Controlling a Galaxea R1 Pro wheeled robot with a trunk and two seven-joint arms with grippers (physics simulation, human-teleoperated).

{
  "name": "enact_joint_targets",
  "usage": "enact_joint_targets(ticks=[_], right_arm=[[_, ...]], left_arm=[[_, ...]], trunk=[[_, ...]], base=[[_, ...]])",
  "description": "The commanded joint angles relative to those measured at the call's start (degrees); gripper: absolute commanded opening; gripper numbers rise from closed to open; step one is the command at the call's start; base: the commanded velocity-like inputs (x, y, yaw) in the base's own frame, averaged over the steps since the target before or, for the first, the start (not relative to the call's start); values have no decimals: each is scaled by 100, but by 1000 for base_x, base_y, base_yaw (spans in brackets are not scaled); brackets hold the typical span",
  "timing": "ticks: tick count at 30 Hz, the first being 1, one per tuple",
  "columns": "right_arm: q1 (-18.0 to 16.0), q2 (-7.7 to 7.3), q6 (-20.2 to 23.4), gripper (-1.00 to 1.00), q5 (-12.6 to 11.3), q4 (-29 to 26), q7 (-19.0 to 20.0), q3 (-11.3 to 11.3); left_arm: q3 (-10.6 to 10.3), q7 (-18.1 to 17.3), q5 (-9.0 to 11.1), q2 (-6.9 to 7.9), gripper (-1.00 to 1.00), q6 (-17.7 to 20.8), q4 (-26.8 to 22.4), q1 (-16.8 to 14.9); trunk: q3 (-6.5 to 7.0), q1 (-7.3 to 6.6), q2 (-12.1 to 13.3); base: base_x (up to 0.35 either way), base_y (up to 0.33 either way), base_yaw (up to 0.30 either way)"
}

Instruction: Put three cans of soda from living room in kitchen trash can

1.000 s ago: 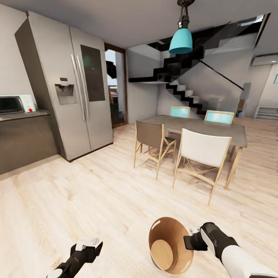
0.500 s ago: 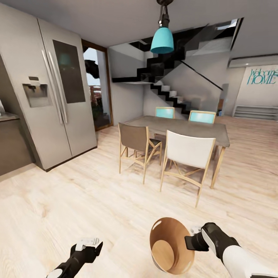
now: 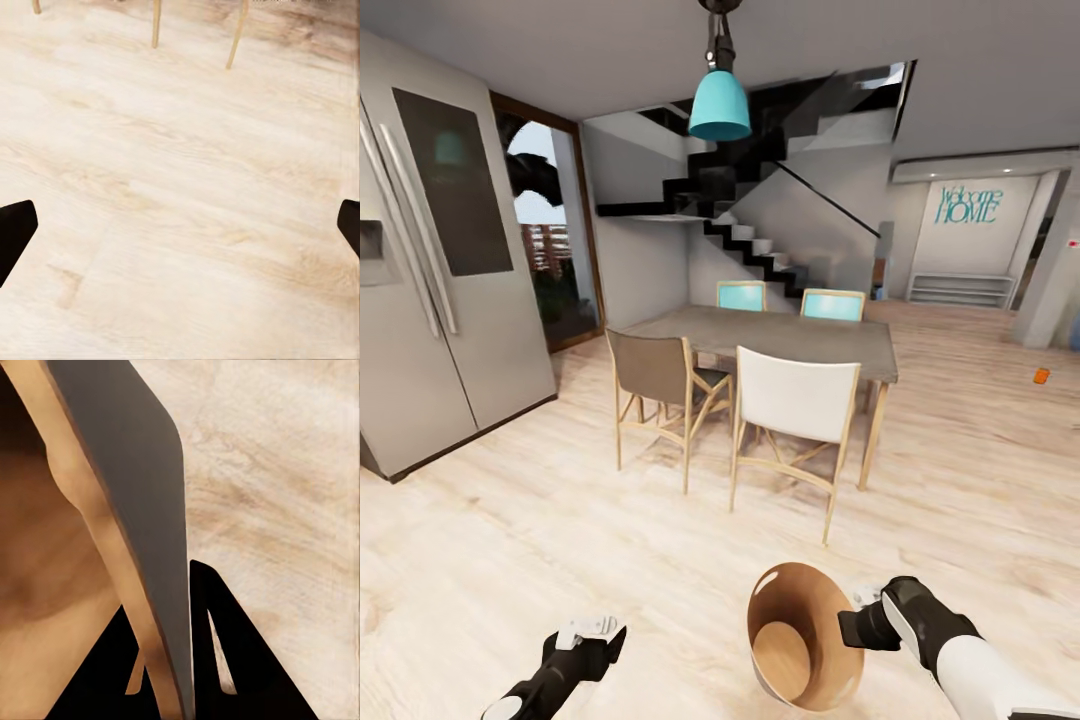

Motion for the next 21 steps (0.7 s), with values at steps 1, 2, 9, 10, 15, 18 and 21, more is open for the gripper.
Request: enact_joint_targets(ticks=[1, 2, 9, 10, 15, 18, 21], right_arm=[[-3, 0, 20, -100, -125, -4, 48, -30], [-3, 0, 20, -100, -125, -4, 48, -30], [-3, 0, 20, -100, -126, -4, 49, -30], [-3, 0, 20, -100, -126, -4, 49, -30], [-3, 0, 20, -100, -126, -4, 49, -30], [-3, 0, 20, -100, -126, -4, 49, -30], [-3, 0, 20, -100, -125, -4, 49, -30]], left_arm=[[0, 0, -1, 0, 100, -1, 0, 0], [0, 0, -1, 0, 100, -2, 0, 0], [-1, 0, -3, 0, 100, -4, 0, 0], [-1, 0, -3, 0, 100, -4, 0, 0], [-1, 0, -3, 0, 100, -2, 0, 0], [-1, 0, -1, 0, 100, -4, 0, 0], [-1, 0, 1, 0, 100, -1, 0, 0]], trunk=[[6, 0, 0], [11, 0, 0], [47, 0, 0], [52, 0, 0], [79, 0, 0], [96, 0, 0], [114, 0, 0]], base=[[237, -209, -233], [237, -209, -232], [237, -210, -226], [236, -210, -223], [236, -210, -221], [236, -210, -220], [236, -210, -216]])
